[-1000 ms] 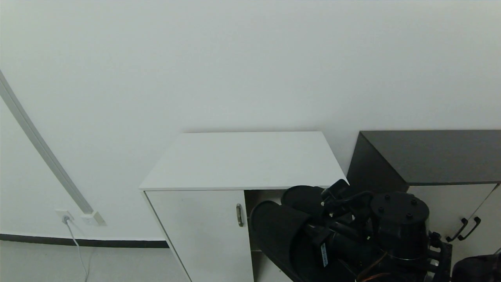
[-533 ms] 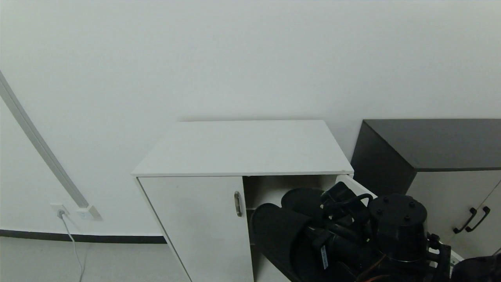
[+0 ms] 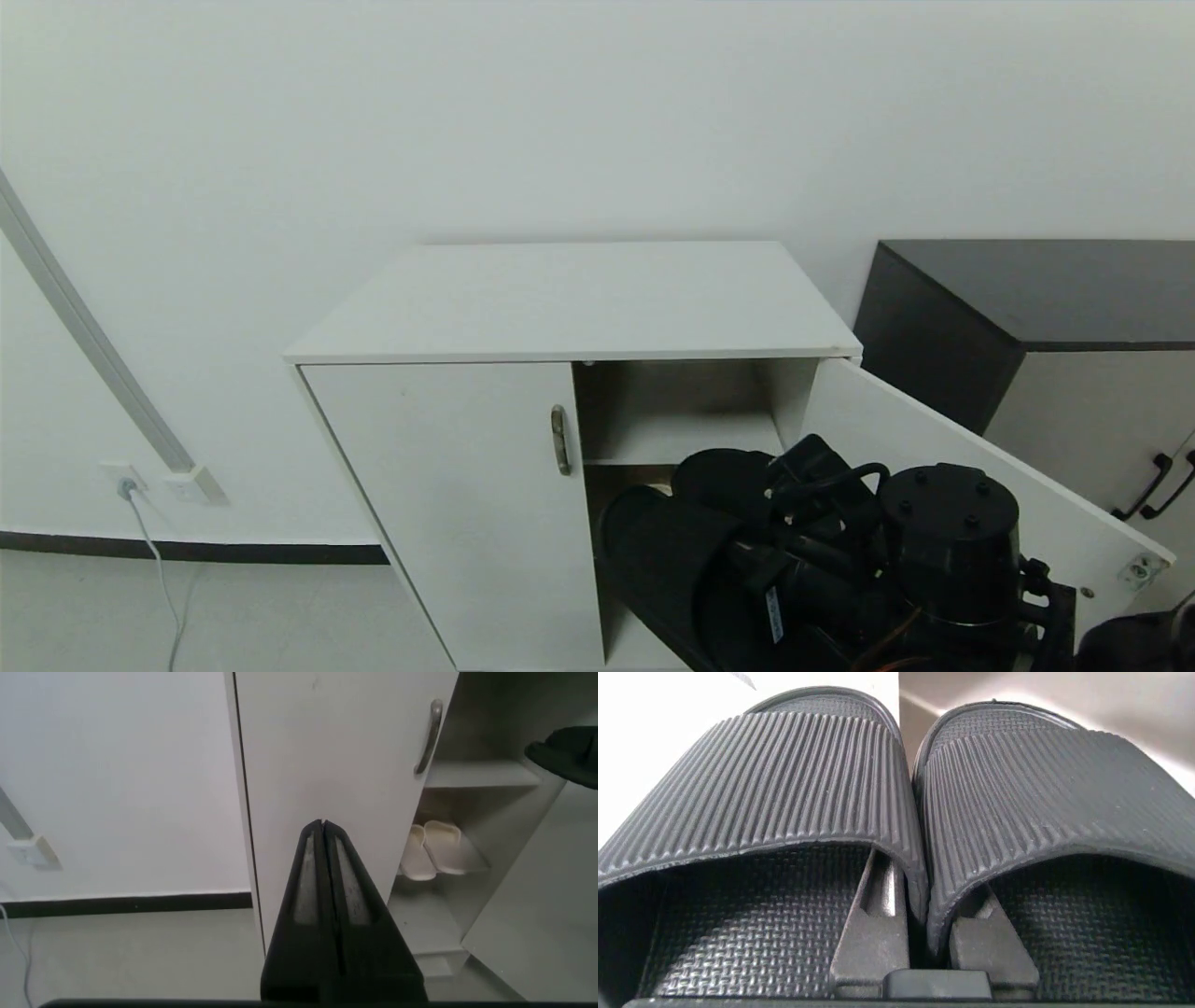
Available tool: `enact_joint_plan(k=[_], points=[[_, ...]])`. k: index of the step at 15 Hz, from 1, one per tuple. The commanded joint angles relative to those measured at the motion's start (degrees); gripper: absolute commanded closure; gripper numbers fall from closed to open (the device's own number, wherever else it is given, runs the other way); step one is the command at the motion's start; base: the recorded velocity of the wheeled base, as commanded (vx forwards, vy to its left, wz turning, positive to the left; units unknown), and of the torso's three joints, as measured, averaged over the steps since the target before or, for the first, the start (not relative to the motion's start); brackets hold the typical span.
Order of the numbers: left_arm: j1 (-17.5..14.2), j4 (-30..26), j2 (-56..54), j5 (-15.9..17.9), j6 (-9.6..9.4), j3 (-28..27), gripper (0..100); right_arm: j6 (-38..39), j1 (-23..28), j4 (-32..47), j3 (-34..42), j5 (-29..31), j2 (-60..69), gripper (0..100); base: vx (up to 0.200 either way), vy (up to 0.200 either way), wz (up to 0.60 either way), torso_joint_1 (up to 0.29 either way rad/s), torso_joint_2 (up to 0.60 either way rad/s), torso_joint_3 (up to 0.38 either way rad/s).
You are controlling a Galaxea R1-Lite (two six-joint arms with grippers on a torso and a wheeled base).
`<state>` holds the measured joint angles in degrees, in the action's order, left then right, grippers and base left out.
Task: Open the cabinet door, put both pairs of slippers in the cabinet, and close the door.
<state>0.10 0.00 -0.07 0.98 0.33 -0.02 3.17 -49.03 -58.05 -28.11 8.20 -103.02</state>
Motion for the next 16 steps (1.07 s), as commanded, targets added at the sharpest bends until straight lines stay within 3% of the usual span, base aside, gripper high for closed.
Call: enact_joint_plan(k=[1, 16], points=[[0.0, 0.0, 0.1, 0.0, 0.02, -0.1, 100, 0.0, -0.1, -0.1, 0.1, 0.0, -0.1, 100, 0.0, 0.0, 0.0, -0.198, 0.51, 0.315], [-0.1, 0.0, 0.1, 0.0, -0.15, 0.0, 100, -0.7, -0.2, -1.5, 0.8, -0.1, -0.2, 100, 0.0, 0.0, 0.0, -0.128, 0.47, 0.34]])
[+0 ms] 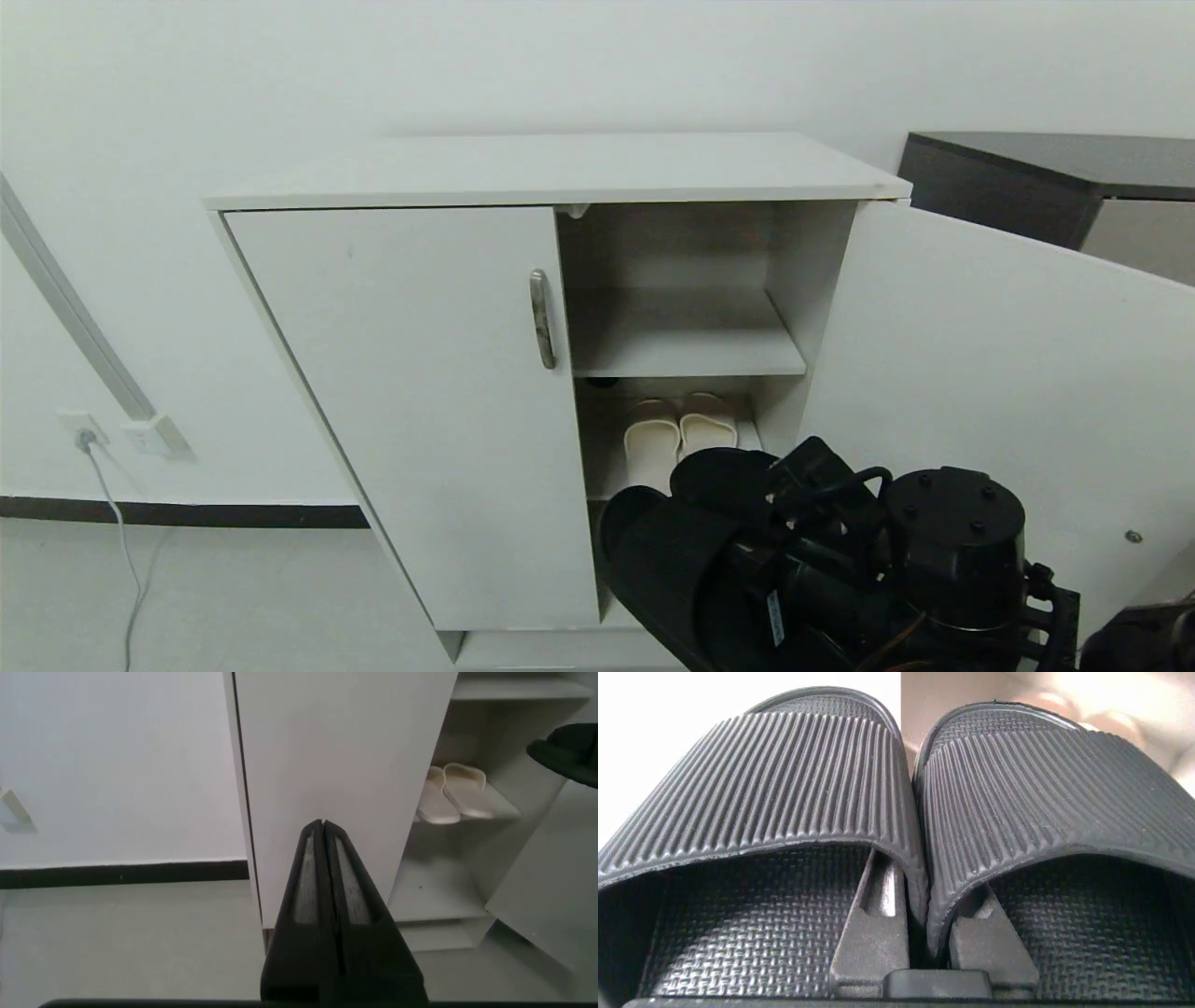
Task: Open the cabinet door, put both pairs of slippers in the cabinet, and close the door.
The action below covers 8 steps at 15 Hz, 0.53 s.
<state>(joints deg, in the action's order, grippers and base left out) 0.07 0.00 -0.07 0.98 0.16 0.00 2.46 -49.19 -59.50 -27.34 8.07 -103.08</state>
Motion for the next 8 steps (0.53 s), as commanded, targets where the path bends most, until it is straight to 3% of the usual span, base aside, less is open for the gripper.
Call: enact_joint_plan(k=[1, 3, 8], points=[[0.0, 0.0, 0.1, 0.0, 0.02, 0.0, 100, 0.0, 0.0, -0.1, 0.0, 0.0, -0.1, 100, 0.0, 0.0, 0.0, -0.046, 0.44, 0.378], [0.0, 0.0, 0.1, 0.0, 0.11, 0.0, 100, 0.0, 0.0, 0.0, 0.0, 0.0, -0.1, 100, 0.0, 0.0, 0.0, -0.015, 0.39, 0.369], [0.0, 0.0, 0.1, 0.0, 0.11, 0.0, 100, 0.0, -0.6, -0.9, 0.6, -0.2, 0.2, 100, 0.0, 0.0, 0.0, 0.002, 0.04, 0.047]])
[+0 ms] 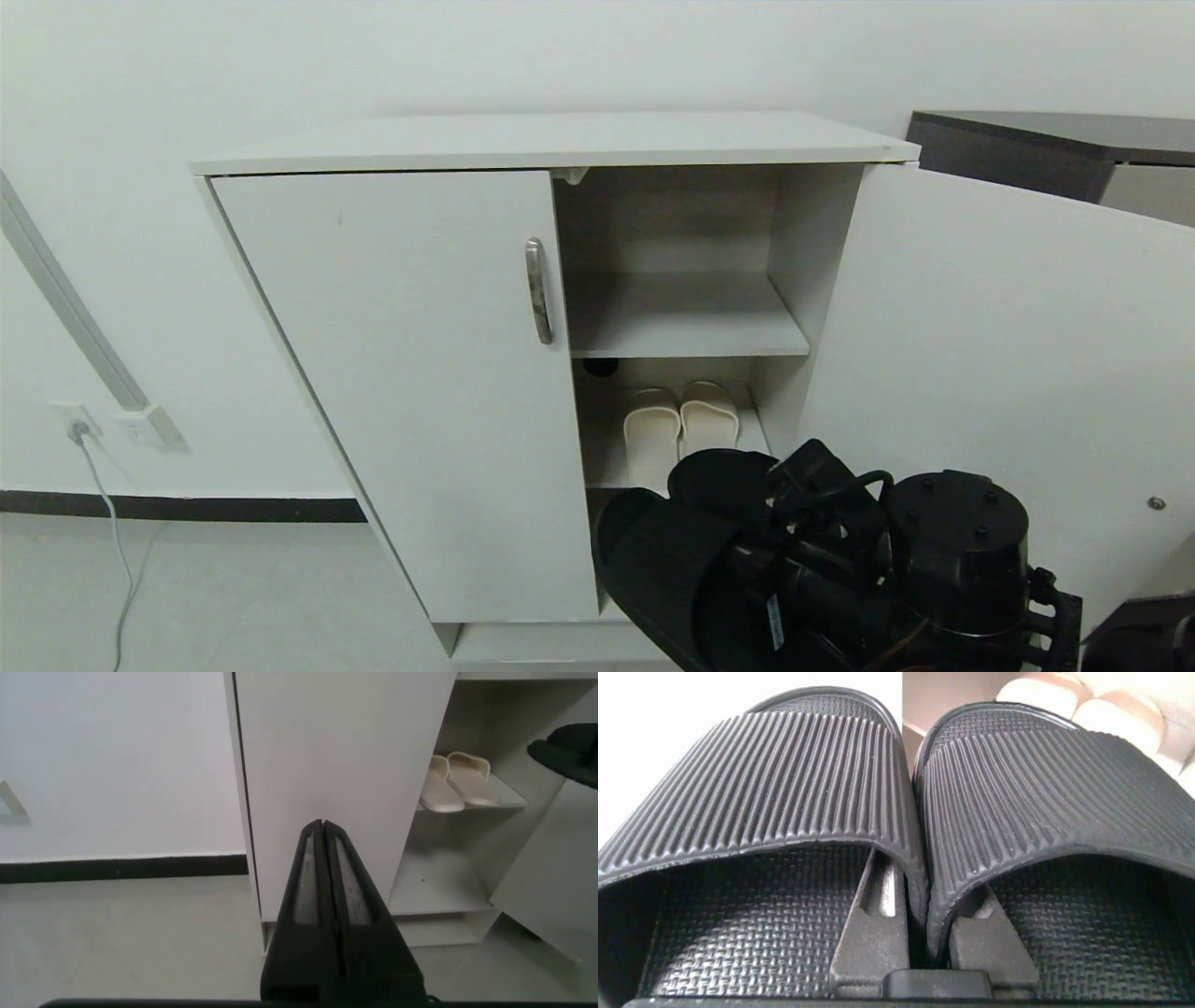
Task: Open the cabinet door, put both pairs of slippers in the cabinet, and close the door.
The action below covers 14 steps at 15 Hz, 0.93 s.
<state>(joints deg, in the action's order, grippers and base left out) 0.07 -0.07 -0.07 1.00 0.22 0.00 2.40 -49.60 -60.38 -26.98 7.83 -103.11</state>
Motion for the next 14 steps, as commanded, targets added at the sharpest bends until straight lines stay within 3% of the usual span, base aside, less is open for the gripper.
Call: enact_joint_plan(k=[1, 4, 10, 12, 13, 14], points=[[0.0, 0.1, 0.1, 0.1, 0.04, 0.0, 100, 0.0, -0.4, -0.9, 0.3, 0.0, 0.1, 100, 0.0, 0.0, 0.0, -0.002, 0.12, 0.105], [0.0, 0.1, 0.1, 0.0, -0.13, 0.0, 100, -0.1, -0.3, -1.8, 0.8, -0.1, -0.1, 100, 0.0, 0.2, 0.0, -0.001, 0.05, 0.04], [0.0, 0.1, 0.1, 0.0, -0.04, 0.0, 100, -0.1, -0.4, -1.6, 0.3, 2.8, -0.2, 100, 0.0, 0.0, 0.0, 0.0, 0.0, 0.0], [0.0, 0.1, 0.1, 0.0, -0.04, 0.0, 100, -0.3, -2.6, 0.5, -3.1, 14.8, -1.8, 100, 0.0, 0.0, 0.0, 0.0, 0.0, 0.0], [0.0, 0.1, 0.1, 0.0, -0.04, 0.0, 100, 0.5, -3.6, 4.2, -6.8, 24.7, -2.9, 100, 0.0, 0.0, 0.0, 0.0, 0.0, 0.0], [0.0, 0.1, 0.1, 0.0, -0.04, 0.0, 100, 1.4, -3.7, 6.4, -9.0, 27.5, -2.6, 100, 0.0, 0.0, 0.0, 0.0, 0.0, 0.0]])
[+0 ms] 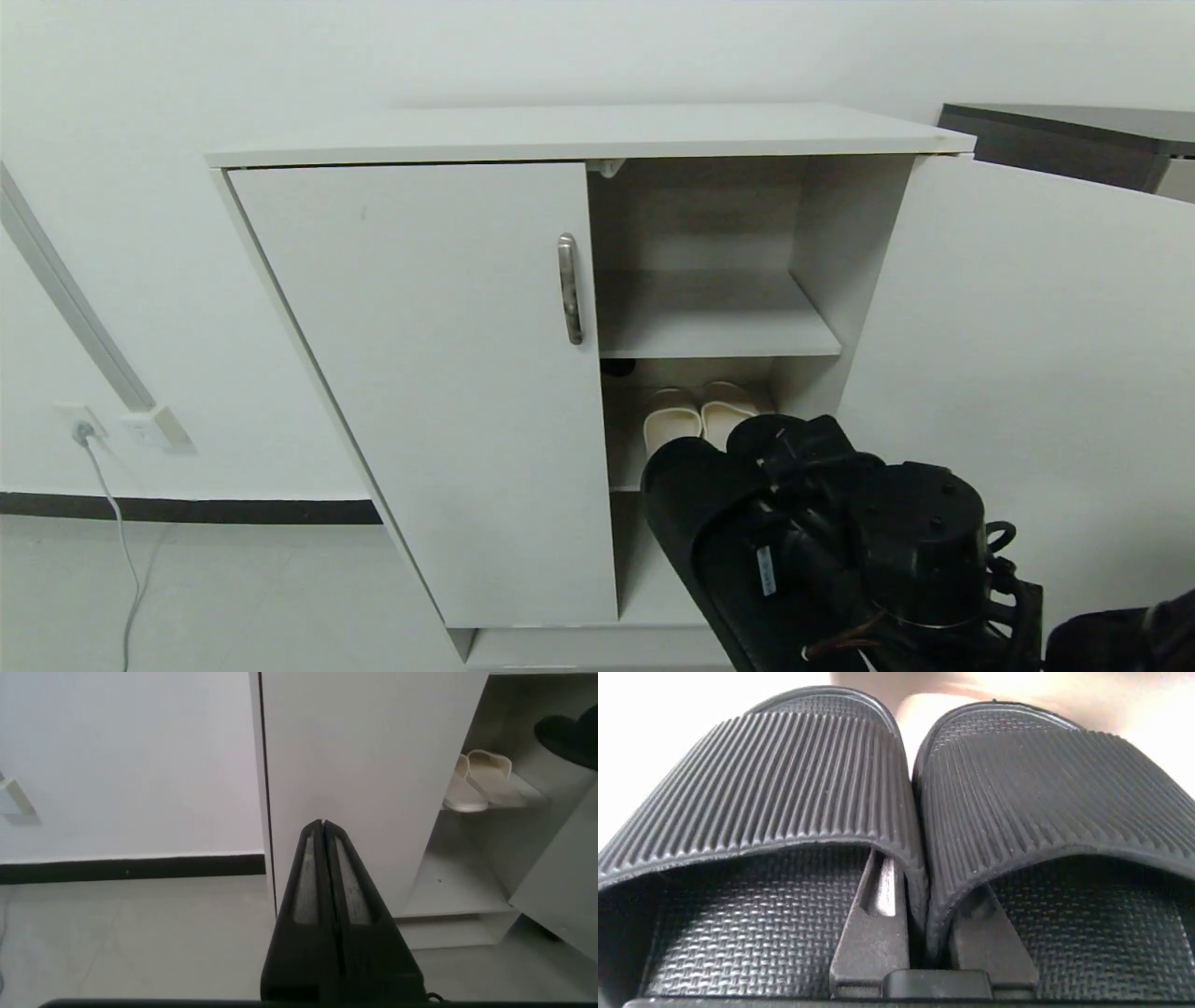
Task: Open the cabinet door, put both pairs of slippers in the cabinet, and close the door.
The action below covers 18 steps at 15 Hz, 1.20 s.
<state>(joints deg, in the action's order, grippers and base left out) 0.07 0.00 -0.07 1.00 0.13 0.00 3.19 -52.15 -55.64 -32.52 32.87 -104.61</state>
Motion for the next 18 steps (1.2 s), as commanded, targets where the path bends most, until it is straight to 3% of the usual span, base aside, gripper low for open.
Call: enact_joint_plan(k=[1, 3, 7, 9, 12, 15, 18], points=[[0.0, 0.0, 0.1, 0.0, 0.04, 0.0, 100, 2.0, -1.1, 5.2, -5.4, 4.7, -0.6, 100, 0.0, 0.0, 0.0, 0.0, 0.0, 0.0], [0.0, 0.0, 0.1, 0.0, 0.04, 0.0, 100, 7.2, -2.4, 15.4, -10.6, 8.0, 0.5, 100, 0.0, 0.0, 0.0, 0.0, 0.0, 0.0], [0.0, 0.0, 0.1, 0.0, 0.13, 0.0, 100, 26.3, -6.1, 51.8, -31.7, 8.4, 2.5, 100, 0.0, 0.0, 0.0, 0.0, 0.0, 0.0], [0.0, 0.0, 0.1, 0.1, 0.13, 0.0, 100, 30.1, -6.5, 62.4, -39.7, 11.9, 1.6, 100, 0.0, 0.0, 0.0, 0.0, 0.0, 0.0], [0.0, 0.0, 0.1, 0.0, 0.13, 0.0, 100, 25.6, -5.7, 61.3, -41.8, 14.1, 1.0, 100, 0.0, 0.0, 0.0, 0.0, 0.0, 0.0], [0.0, 0.0, 0.1, 0.0, 0.13, 0.0, 100, 18.5, -2.5, 51.7, -41.8, 14.2, -0.2, 100, 0.0, 0.0, 0.0, 0.0, 0.0, 0.0], [-0.1, 0.0, 0.1, 0.0, 0.13, 0.0, 100, 17.0, -0.4, 47.0, -41.7, 14.6, -2.8, 100, 0.0, 0.0, 0.0, 0.0, 0.0, 0.0]])
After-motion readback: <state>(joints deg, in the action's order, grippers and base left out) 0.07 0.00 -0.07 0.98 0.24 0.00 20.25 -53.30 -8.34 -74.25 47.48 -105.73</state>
